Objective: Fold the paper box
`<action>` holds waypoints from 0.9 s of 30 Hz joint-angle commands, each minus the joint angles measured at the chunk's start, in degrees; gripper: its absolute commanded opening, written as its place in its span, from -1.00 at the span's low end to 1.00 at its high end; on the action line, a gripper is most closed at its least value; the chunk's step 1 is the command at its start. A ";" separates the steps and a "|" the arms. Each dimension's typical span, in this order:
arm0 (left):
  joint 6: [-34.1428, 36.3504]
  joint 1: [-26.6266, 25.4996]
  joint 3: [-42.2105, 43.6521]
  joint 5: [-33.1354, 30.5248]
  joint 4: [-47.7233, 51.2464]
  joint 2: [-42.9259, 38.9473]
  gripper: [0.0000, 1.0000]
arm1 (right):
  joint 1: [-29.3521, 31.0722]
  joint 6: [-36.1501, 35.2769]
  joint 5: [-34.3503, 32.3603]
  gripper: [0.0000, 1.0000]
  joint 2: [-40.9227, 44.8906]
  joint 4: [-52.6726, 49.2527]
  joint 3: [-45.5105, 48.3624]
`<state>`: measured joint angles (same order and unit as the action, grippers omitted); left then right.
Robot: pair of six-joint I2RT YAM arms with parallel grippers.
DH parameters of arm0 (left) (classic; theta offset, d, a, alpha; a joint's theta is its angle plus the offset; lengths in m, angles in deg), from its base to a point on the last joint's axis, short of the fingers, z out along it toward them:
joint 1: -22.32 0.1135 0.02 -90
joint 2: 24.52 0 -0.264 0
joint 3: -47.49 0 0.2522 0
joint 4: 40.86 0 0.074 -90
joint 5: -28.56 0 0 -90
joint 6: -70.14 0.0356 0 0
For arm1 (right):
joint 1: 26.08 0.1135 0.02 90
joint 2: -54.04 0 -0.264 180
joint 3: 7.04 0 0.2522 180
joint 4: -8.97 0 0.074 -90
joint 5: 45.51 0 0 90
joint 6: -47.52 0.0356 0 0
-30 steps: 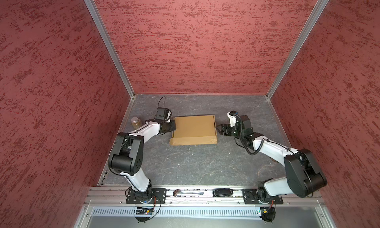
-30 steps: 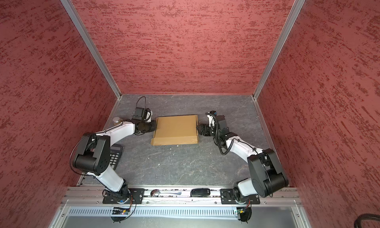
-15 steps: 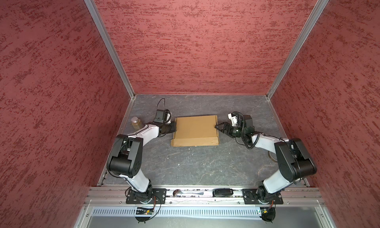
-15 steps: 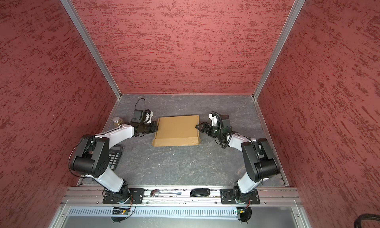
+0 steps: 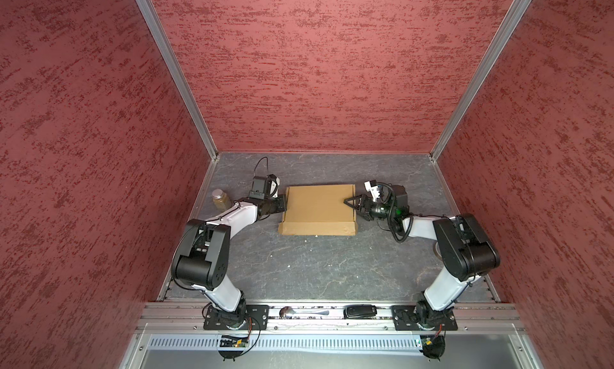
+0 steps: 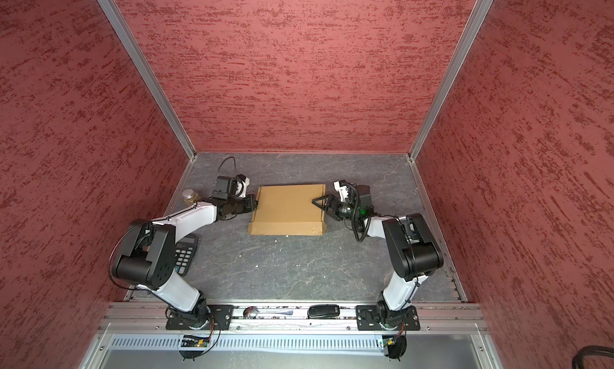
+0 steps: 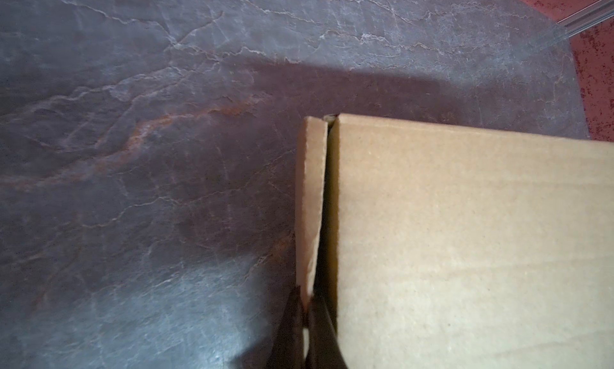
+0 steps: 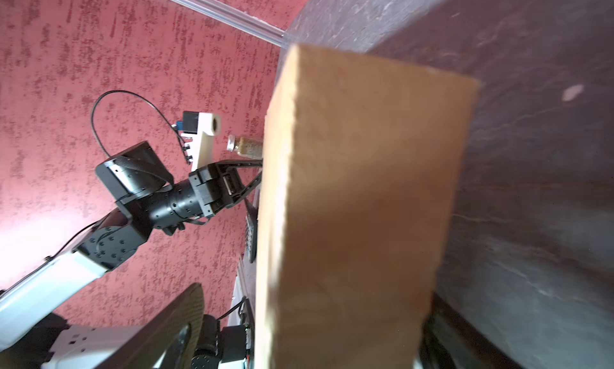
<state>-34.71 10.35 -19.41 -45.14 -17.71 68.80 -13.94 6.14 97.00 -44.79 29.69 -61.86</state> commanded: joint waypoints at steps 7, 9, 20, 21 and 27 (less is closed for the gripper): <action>1.27 -1.49 -2.40 0.02 -1.30 -0.50 -0.93 | -0.33 6.02 2.97 0.92 -2.20 6.63 -1.16; 1.27 -1.82 -2.52 -0.14 -1.30 -0.44 -0.93 | -0.30 6.61 2.95 0.91 -2.25 6.82 -1.36; 1.32 -2.94 -3.28 -0.52 -1.66 -0.33 -0.93 | -0.35 9.02 2.64 0.90 -2.34 9.16 -1.63; 1.32 -2.96 -3.28 -0.53 -1.68 -0.24 -0.93 | -0.33 9.46 2.85 0.89 -2.58 9.82 -1.64; 1.54 -3.30 -3.87 -0.49 -1.79 0.44 -0.93 | -0.35 10.25 3.20 0.87 -2.75 10.99 -1.52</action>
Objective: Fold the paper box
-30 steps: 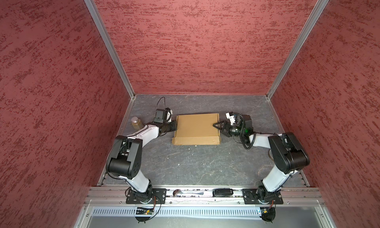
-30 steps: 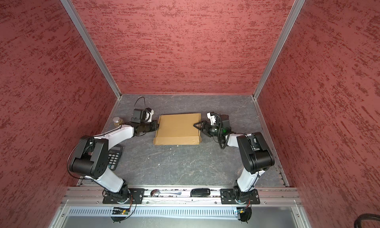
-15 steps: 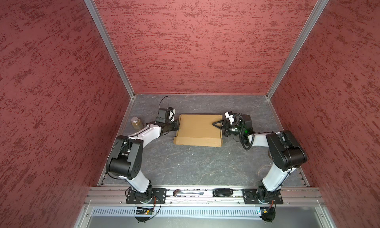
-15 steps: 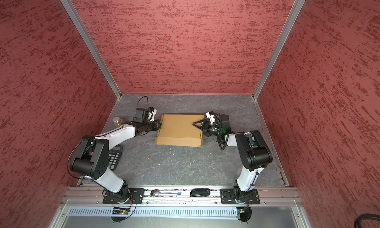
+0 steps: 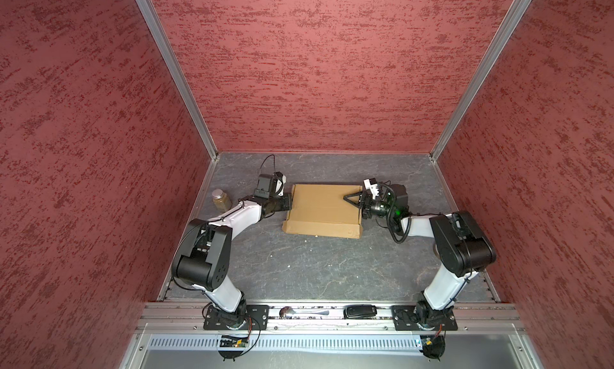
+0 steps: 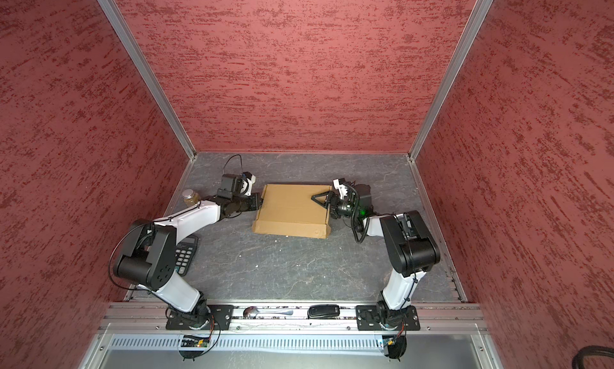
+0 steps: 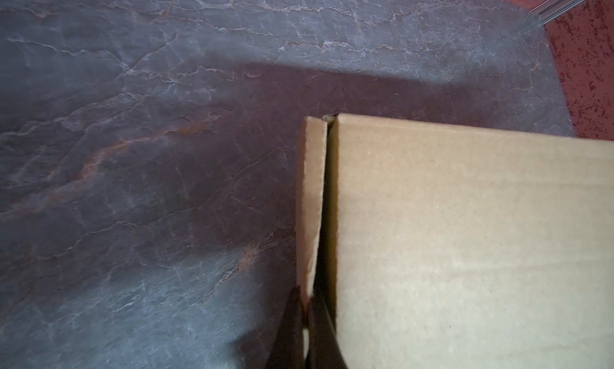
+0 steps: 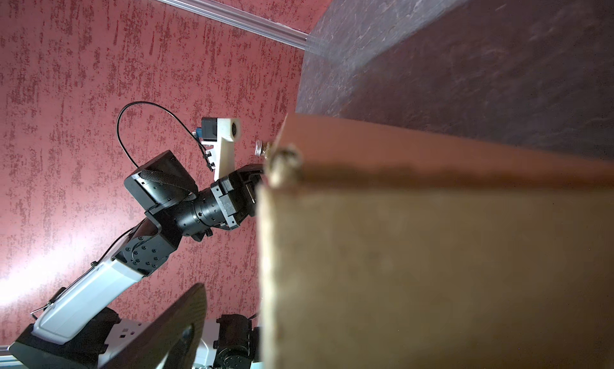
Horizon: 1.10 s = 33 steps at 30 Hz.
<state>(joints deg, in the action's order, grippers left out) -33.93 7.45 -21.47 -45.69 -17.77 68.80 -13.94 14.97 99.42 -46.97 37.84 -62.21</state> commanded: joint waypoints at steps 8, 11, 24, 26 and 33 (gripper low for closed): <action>0.80 -0.93 -2.19 0.13 -2.23 0.81 -0.93 | -0.29 1.33 0.89 0.85 -0.55 2.72 -0.91; 0.80 -1.14 -2.41 0.05 -2.09 0.73 -0.93 | -0.29 1.43 0.86 0.84 -0.63 2.93 -0.84; 1.06 -2.05 -4.64 -0.98 -1.93 2.51 -0.83 | -0.28 2.61 1.22 0.77 -1.20 5.18 -0.13; 1.14 -2.09 -5.27 -0.96 -1.94 3.07 -0.83 | -0.33 2.66 1.32 0.75 -1.21 5.13 0.03; 1.58 -2.48 -7.43 -0.81 -2.01 4.81 -0.82 | -0.35 2.45 1.31 0.71 -1.22 4.94 0.40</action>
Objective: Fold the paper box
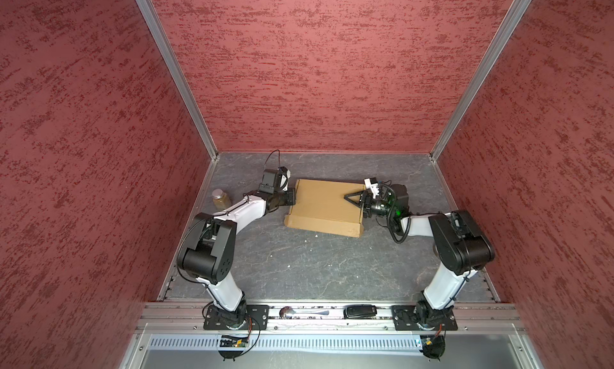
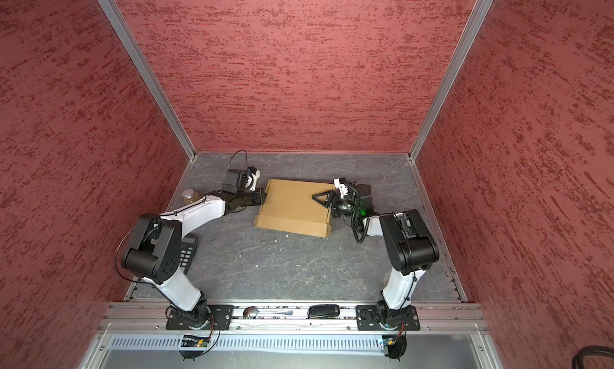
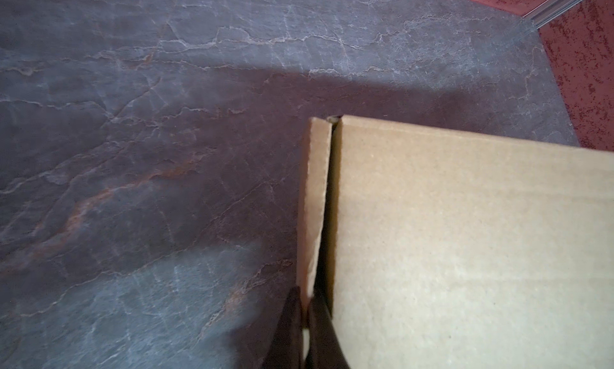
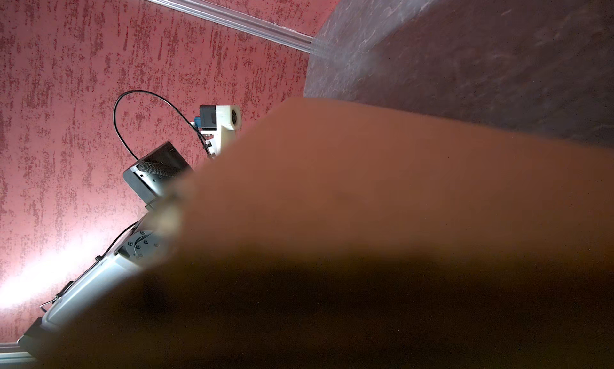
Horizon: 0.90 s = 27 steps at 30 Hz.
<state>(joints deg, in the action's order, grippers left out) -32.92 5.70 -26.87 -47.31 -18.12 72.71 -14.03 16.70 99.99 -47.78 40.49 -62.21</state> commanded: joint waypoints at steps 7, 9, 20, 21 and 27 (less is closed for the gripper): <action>0.32 -1.23 -3.26 1.03 -1.55 1.65 -0.80 | -0.22 0.48 0.42 0.67 -0.70 2.01 0.70; 0.32 -1.45 -3.45 1.07 -1.42 1.82 -0.79 | -0.25 0.75 0.40 0.65 -0.76 2.55 0.70; -0.01 -1.91 -3.56 0.88 -1.30 2.00 -0.74 | -0.27 2.61 0.68 0.48 -1.73 5.87 0.88; -0.04 -2.01 -3.57 0.84 -1.25 2.00 -0.73 | -0.22 2.94 0.79 0.47 -1.88 6.26 0.90; -0.12 -2.17 -3.74 0.71 -1.22 1.99 -0.68 | -0.25 4.56 0.92 0.36 -2.76 9.05 1.30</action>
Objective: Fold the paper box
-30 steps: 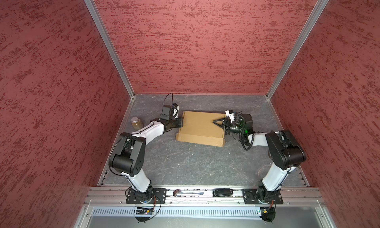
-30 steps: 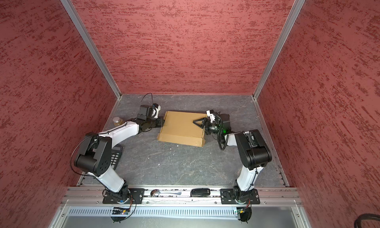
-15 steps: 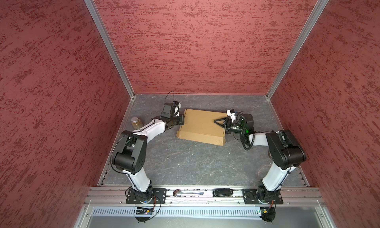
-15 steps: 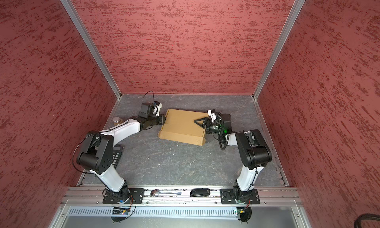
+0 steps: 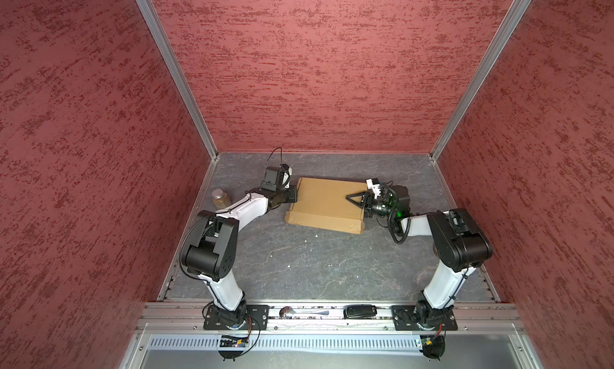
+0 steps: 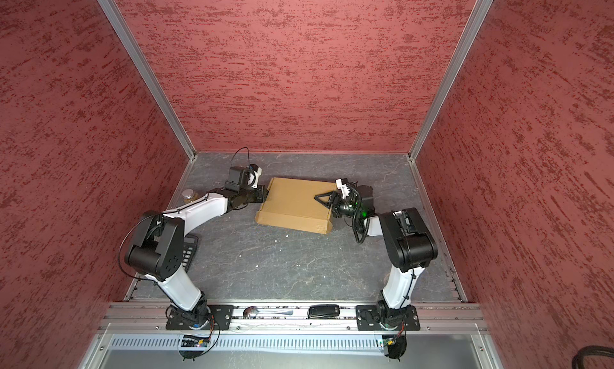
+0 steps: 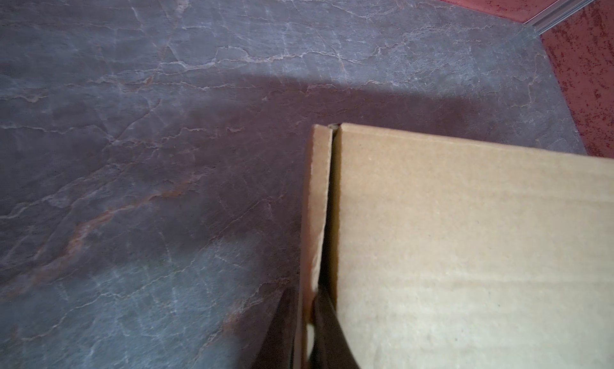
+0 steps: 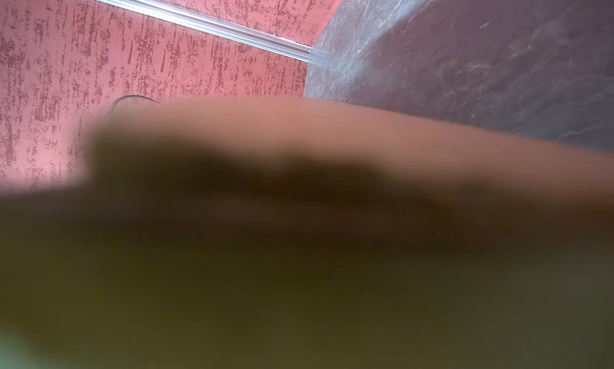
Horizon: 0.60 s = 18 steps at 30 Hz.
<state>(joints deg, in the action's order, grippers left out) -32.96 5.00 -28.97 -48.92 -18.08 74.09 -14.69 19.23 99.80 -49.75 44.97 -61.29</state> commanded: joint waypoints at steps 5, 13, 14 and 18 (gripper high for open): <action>-0.04 -1.57 -1.81 2.17 -1.13 0.70 -0.64 | 0.40 2.42 1.20 0.28 -0.99 5.34 0.36; -0.10 -1.87 -1.89 1.85 -1.07 0.45 -0.61 | 0.44 2.89 1.20 0.20 -1.28 5.88 0.25; -0.12 -1.93 -1.83 1.86 -1.04 0.36 -0.59 | 0.46 2.91 1.20 0.19 -1.30 5.88 0.26; -0.17 -2.02 -1.82 1.71 -1.03 0.03 -0.54 | 0.41 3.29 1.24 0.15 -1.66 6.55 0.21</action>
<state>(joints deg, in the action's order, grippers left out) -33.01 4.93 -29.47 -50.30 -18.08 74.11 -14.84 21.20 99.82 -50.69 47.79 -61.12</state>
